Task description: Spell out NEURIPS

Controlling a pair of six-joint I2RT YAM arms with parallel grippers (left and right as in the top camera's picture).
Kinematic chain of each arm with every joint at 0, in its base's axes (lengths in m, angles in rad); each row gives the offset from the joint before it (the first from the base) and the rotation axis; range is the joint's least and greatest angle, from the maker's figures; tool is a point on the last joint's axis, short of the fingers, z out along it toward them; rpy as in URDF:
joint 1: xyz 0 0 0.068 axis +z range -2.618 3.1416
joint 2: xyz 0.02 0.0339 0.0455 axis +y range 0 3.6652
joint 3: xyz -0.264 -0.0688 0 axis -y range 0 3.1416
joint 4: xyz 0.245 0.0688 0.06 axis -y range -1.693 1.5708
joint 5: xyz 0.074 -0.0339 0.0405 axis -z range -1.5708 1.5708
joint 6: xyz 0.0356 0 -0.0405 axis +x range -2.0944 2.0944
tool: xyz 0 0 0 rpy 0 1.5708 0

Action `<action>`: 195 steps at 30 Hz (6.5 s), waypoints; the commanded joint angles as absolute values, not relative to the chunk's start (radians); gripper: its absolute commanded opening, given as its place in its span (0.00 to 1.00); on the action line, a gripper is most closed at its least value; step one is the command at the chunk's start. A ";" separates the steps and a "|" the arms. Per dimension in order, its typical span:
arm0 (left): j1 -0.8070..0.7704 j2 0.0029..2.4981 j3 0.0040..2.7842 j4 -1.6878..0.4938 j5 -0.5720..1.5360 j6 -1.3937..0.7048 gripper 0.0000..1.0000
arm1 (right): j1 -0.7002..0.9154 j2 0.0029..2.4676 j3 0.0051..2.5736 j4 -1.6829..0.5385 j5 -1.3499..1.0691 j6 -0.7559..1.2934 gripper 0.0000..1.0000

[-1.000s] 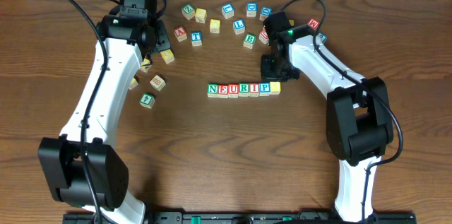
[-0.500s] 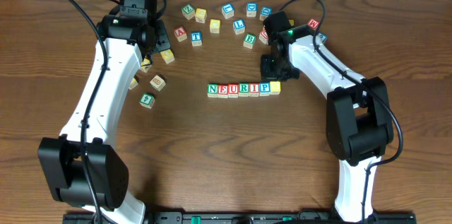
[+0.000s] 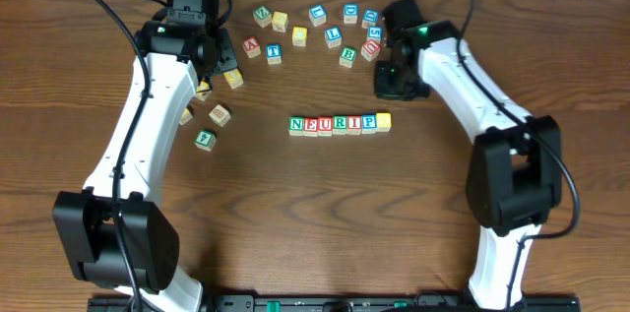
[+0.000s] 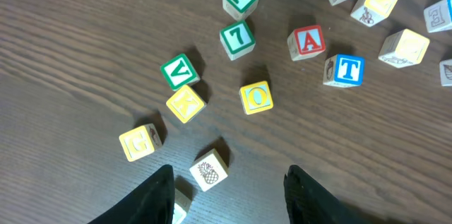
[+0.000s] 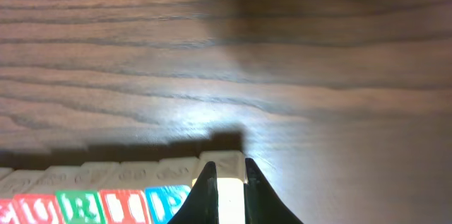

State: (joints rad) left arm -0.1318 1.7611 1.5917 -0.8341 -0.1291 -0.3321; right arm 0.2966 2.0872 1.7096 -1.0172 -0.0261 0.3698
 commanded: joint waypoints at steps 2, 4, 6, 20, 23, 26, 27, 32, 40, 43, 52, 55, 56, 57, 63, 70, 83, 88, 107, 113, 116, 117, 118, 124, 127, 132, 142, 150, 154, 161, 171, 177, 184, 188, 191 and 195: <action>-0.130 1.760 1.576 -0.863 -0.123 -0.314 0.50 | 0.260 2.043 1.734 -1.078 -0.021 0.358 0.09; -0.130 1.761 1.575 -0.880 -0.123 -0.307 0.50 | 0.245 2.047 1.731 -1.118 -0.021 0.358 0.09; -0.130 1.761 1.571 -0.890 -0.122 -0.307 0.50 | 0.234 2.047 1.726 -1.138 -0.021 0.358 0.09; -0.130 1.839 1.559 -0.931 0.004 -0.258 0.45 | 0.216 2.048 1.609 -1.084 -0.023 0.321 0.11; -0.130 1.853 1.559 -0.950 0.019 -0.255 0.45 | 0.218 2.048 1.574 -1.043 -0.052 0.297 0.11; -0.130 1.865 1.559 -0.975 0.020 -0.255 0.45 | 0.217 2.048 1.533 -0.981 -0.091 0.282 0.11; -0.130 1.869 1.559 -0.981 0.020 -0.255 0.45 | 0.218 2.048 1.522 -0.962 -0.099 0.280 0.11; -0.131 1.872 1.541 -0.986 0.072 -0.255 0.45 | 0.228 2.048 1.467 -0.861 -0.168 0.237 0.13; -0.130 1.872 1.527 -0.962 0.071 -0.255 0.45 | 0.237 2.048 1.456 -0.780 -0.164 0.238 0.16; -0.130 1.872 1.527 -0.943 0.071 -0.255 0.45 | 0.237 2.048 1.456 -0.736 -0.164 0.238 0.18; -0.130 1.872 1.527 -0.933 0.068 -0.255 0.45 | 0.257 2.048 1.456 -0.710 -0.164 0.238 0.19; -0.130 1.872 1.527 -0.933 0.068 -0.255 0.45 | 0.267 2.048 1.456 -0.702 -0.163 0.238 0.19; -0.130 1.872 1.527 -0.933 0.068 -0.255 0.45 | 0.270 2.048 1.456 -0.699 -0.163 0.238 0.19; -0.130 1.872 1.527 -0.933 0.068 -0.255 0.45 | 0.273 2.048 1.456 -0.695 -0.160 0.238 0.19; -0.130 1.872 1.527 -0.933 0.068 -0.255 0.45 | 0.275 2.048 1.456 -0.716 -0.156 0.238 0.18; -0.130 1.872 1.527 -0.926 0.068 -0.255 0.45 | 0.277 2.048 1.456 -0.742 -0.156 0.238 0.16; -0.130 1.872 1.527 -0.925 0.068 -0.255 0.45 | 0.277 2.048 1.456 -0.755 -0.156 0.254 0.15; -0.130 1.872 1.527 -0.925 0.068 -0.255 0.45 | 0.277 2.048 1.456 -0.757 -0.157 0.254 0.15; -0.130 1.872 1.527 -0.918 0.068 -0.255 0.45 | 0.274 2.048 1.460 -0.774 -0.168 0.257 0.13; -0.130 1.872 1.527 -0.915 0.068 -0.255 0.45 | 0.241 2.030 1.500 -0.802 -0.213 0.257 0.10; -0.130 1.872 1.527 -0.908 0.068 -0.255 0.45 | 0.222 2.010 1.507 -0.815 -0.216 0.257 0.12; -0.130 1.872 1.527 -0.907 0.068 -0.255 0.45 | 0.214 2.002 1.507 -0.821 -0.216 0.257 0.13; -0.130 1.872 1.527 -0.906 0.068 -0.255 0.45 | 0.208 2.000 1.507 -0.826 -0.216 0.257 0.16; -0.130 1.873 1.527 -0.903 0.068 -0.255 0.45 | 0.184 1.998 1.504 -0.871 -0.216 0.257 0.22; -0.130 1.873 1.526 -0.904 0.068 -0.255 0.45 | 0.185 1.998 1.502 -0.883 -0.216 0.258 0.23; -0.130 1.873 1.526 -0.904 0.068 -0.255 0.45 | 0.185 2.000 1.483 -0.907 -0.185 0.291 0.19; -0.130 1.873 1.526 -0.903 0.068 -0.255 0.44 | 0.190 2.015 1.477 -0.908 -0.186 0.291 0.17; -0.130 1.873 1.526 -0.899 0.068 -0.255 0.44 | 0.213 2.017 1.477 -0.910 -0.186 0.292 0.17; -0.130 1.873 1.526 -0.899 0.068 -0.255 0.44 | 0.214 2.026 1.477 -0.913 -0.182 0.308 0.17; -0.130 1.873 1.526 -0.899 0.068 -0.255 0.45 | 0.213 2.059 1.477 -0.916 -0.155 0.337 0.16; -0.130 1.873 1.526 -0.899 0.068 -0.255 0.44 | 0.213 2.064 1.477 -0.912 -0.156 0.337 0.17; -0.130 1.873 1.526 -0.899 0.068 -0.255 0.45 | 0.232 2.064 1.476 -0.928 -0.156 0.337 0.16; -0.130 1.873 1.526 -0.899 0.068 -0.255 0.45 | 0.244 2.064 1.476 -0.934 -0.156 0.337 0.16; -0.130 1.873 1.526 -0.899 0.068 -0.255 0.45 | 0.249 2.064 1.476 -0.932 -0.156 0.344 0.16; -0.130 1.873 1.526 -0.899 0.068 -0.255 0.44 | 0.253 2.064 1.476 -0.927 -0.156 0.344 0.17; -0.130 1.873 1.526 -0.899 0.068 -0.255 0.44 | 0.265 2.064 1.476 -0.910 -0.156 0.344 0.17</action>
State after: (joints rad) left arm -0.1318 1.8591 1.5307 -0.8967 0.0692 -0.2638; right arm 0.2451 2.0571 1.4826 -0.9207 -0.1600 0.3298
